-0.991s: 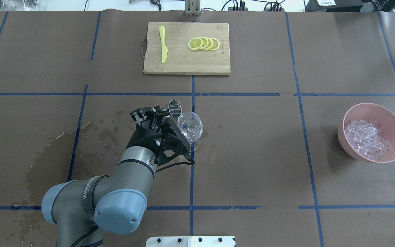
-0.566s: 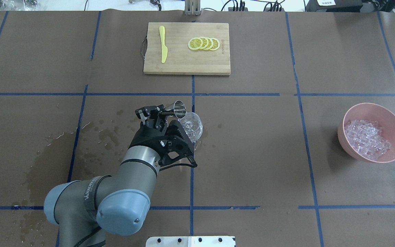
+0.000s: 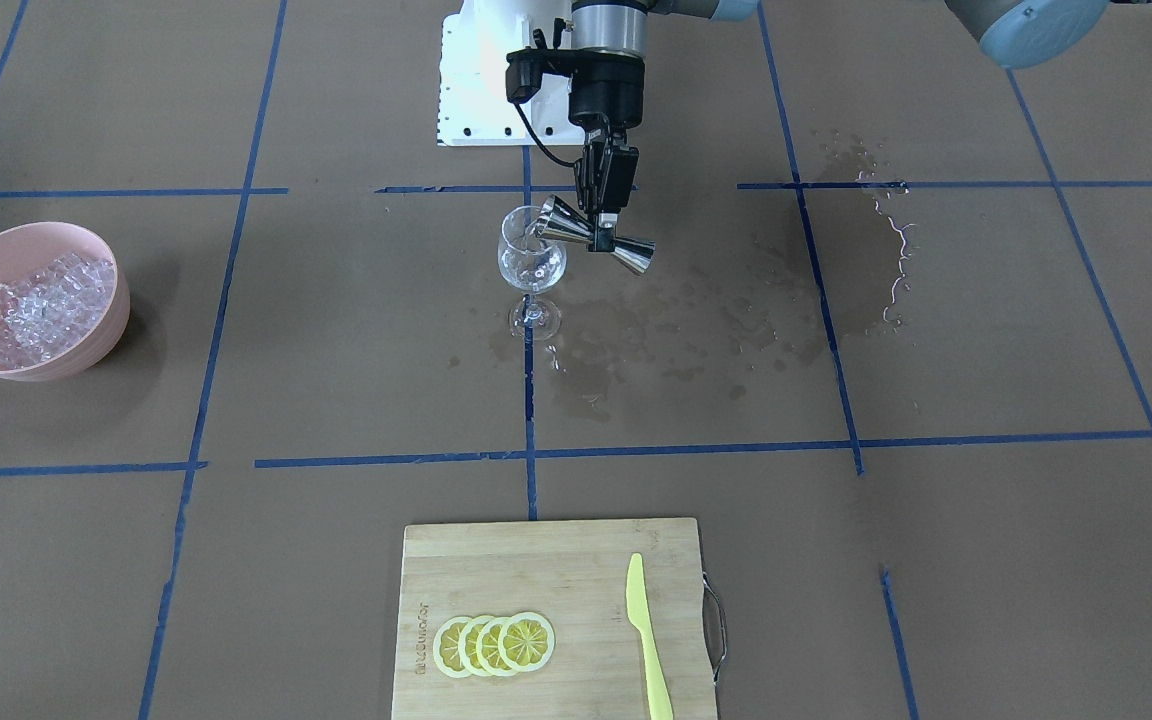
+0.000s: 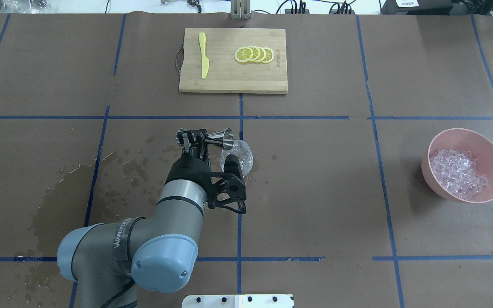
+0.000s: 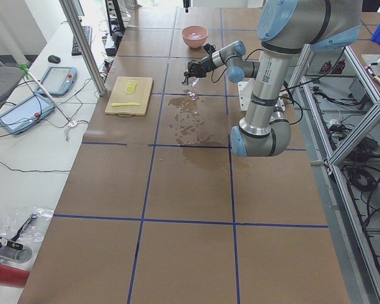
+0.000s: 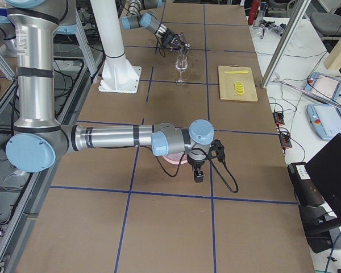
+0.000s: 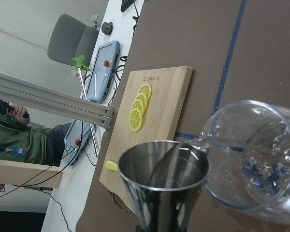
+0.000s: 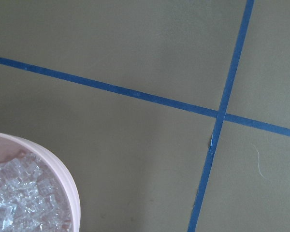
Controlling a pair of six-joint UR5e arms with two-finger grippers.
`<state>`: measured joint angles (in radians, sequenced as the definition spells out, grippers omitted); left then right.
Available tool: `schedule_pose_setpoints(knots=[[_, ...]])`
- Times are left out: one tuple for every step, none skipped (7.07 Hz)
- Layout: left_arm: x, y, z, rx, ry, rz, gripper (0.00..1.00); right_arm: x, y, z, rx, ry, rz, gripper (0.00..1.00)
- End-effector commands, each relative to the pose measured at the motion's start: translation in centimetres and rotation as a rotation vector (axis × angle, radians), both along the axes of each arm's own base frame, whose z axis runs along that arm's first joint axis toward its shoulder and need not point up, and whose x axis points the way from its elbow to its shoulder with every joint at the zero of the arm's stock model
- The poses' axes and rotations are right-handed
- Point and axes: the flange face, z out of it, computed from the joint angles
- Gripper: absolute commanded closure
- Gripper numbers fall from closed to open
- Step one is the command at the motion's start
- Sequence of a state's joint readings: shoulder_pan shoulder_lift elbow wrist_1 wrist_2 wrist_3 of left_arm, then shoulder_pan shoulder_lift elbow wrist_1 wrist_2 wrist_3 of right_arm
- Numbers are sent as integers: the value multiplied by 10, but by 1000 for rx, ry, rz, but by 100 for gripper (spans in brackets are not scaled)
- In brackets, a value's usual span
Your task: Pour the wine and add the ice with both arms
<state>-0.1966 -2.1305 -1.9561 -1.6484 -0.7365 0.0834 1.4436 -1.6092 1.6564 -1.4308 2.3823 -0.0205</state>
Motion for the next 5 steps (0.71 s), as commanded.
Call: schedule_pose_setpoints(knots=[[-2, 0, 0, 16, -91, 22, 100, 0, -2, 8, 23, -3, 2, 0], [-3, 1, -4, 34, -129, 39, 100, 0, -2, 4, 29, -6, 5, 0], [-3, 1, -5, 48, -156, 52, 100, 0, -2, 4, 29, -6, 5, 0], [-4, 1, -6, 50, -168, 56, 100, -1, -3, 3, 31, -8, 3, 0], [-2, 1, -8, 56, -181, 62, 100, -1, -3, 3, 31, -8, 3, 0]])
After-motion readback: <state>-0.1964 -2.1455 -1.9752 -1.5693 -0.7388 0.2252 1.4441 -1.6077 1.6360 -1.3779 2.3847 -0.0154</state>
